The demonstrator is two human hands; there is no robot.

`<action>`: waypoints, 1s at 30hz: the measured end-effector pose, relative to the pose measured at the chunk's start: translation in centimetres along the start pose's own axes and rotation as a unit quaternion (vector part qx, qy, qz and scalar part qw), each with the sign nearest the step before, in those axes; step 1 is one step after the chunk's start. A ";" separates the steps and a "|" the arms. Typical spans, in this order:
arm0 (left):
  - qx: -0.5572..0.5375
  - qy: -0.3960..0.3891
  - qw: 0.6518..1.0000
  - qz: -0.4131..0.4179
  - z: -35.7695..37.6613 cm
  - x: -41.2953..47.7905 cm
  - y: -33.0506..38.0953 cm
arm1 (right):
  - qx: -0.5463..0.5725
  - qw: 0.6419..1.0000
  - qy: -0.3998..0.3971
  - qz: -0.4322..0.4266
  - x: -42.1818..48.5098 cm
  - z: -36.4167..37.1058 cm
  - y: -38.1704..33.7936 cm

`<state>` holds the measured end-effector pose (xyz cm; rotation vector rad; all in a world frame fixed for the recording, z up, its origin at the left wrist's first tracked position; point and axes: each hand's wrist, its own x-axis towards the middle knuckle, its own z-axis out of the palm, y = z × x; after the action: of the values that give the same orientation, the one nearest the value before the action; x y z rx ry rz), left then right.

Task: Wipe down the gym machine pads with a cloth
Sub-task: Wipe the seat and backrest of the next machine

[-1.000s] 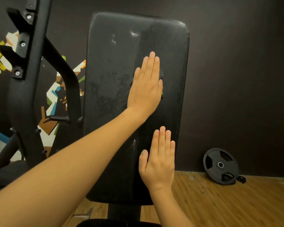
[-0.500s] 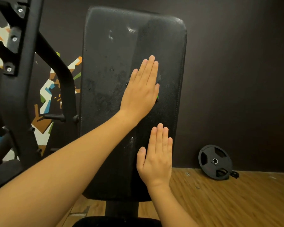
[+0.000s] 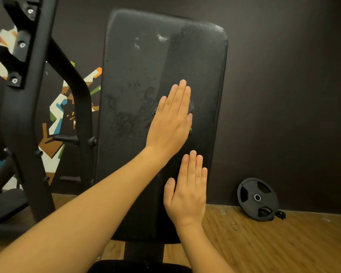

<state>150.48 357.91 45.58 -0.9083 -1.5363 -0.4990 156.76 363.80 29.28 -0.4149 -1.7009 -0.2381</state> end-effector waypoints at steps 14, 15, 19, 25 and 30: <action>-0.019 -0.013 1.000 -0.008 0.0 0.2 -0.3 | 0.031 0.999 -0.026 0.007 0.2 -0.3 -0.2; -0.020 -0.019 1.000 -0.003 -0.1 0.1 -0.4 | 0.057 0.998 -0.040 0.008 0.3 -0.6 0.0; -0.008 -0.031 0.999 0.008 -0.6 -0.2 -0.5 | 0.163 0.982 -0.093 -0.032 0.9 -3.5 2.7; -0.055 -0.039 0.995 -0.074 -0.4 -3.5 1.5 | 0.137 0.986 -0.047 -0.081 10.9 -7.7 6.1; -0.067 -0.041 0.991 -0.107 0.0 -8.4 4.1 | 0.074 0.982 -0.006 -0.176 19.9 -8.0 5.5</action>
<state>153.42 358.11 36.71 -0.8796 -1.7016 -0.7336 163.69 368.48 49.77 -0.0013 -1.7851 -0.3641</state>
